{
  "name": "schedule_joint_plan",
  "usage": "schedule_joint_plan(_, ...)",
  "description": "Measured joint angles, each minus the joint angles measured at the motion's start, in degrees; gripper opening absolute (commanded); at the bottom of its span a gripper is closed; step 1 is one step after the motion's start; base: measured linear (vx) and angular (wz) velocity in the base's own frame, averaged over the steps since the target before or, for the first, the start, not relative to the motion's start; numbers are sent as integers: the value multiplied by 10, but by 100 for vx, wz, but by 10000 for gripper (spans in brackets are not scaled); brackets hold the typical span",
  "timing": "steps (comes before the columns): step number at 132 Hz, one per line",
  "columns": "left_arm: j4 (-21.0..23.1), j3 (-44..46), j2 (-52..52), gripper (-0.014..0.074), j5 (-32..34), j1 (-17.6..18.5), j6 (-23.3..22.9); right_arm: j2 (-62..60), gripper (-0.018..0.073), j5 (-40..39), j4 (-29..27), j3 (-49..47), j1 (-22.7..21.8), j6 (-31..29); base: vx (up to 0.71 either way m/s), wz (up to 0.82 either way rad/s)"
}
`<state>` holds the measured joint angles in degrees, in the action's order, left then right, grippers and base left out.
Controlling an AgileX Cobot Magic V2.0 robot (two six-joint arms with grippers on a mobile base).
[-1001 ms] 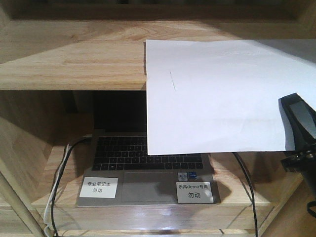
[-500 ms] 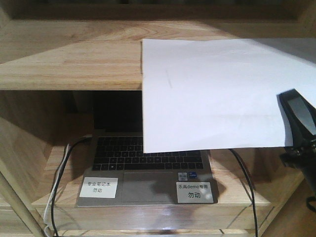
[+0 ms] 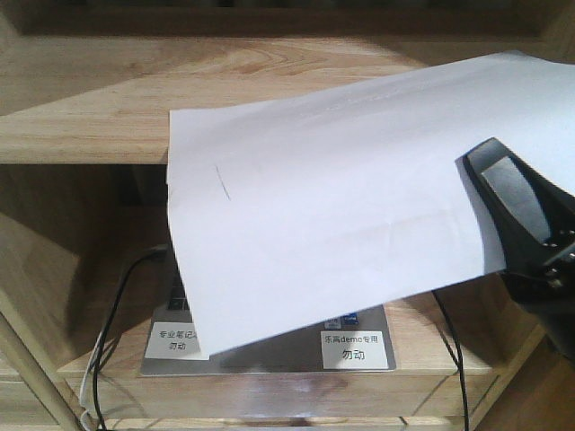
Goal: Grab stapler and paper to desk for stapling
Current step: 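Pull the white paper off the shelf toward the robot with the right gripper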
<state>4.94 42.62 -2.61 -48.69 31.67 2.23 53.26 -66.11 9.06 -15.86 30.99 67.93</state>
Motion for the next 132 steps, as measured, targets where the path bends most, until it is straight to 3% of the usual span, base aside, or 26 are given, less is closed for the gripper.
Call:
schedule_joint_plan(23, 0, 0, 0, -6, 0, 0, 0, -41, -6, 0, 18, 0, -12, 6, 0, 0)
schedule_joint_plan(53, 0, 0, 0, -6, 0, 0, 0, -122, -6, 13, 68, 0, -80, 63, 0, 0)
schedule_joint_plan(72, 0, 0, 0, -6, 0, 0, 0, -181, -6, 62, 98, 3, -117, 104, 0, 0)
schedule_joint_plan(112, 0, 0, 0, -6, 0, 0, 0, -291, -6, 78, 78, 101, -195, 181, 0, 0)
schedule_joint_plan(132, 0, 0, 0, -6, 0, 0, 0, -339, -6, 69, 77, 114, -205, 192, 0, 0)
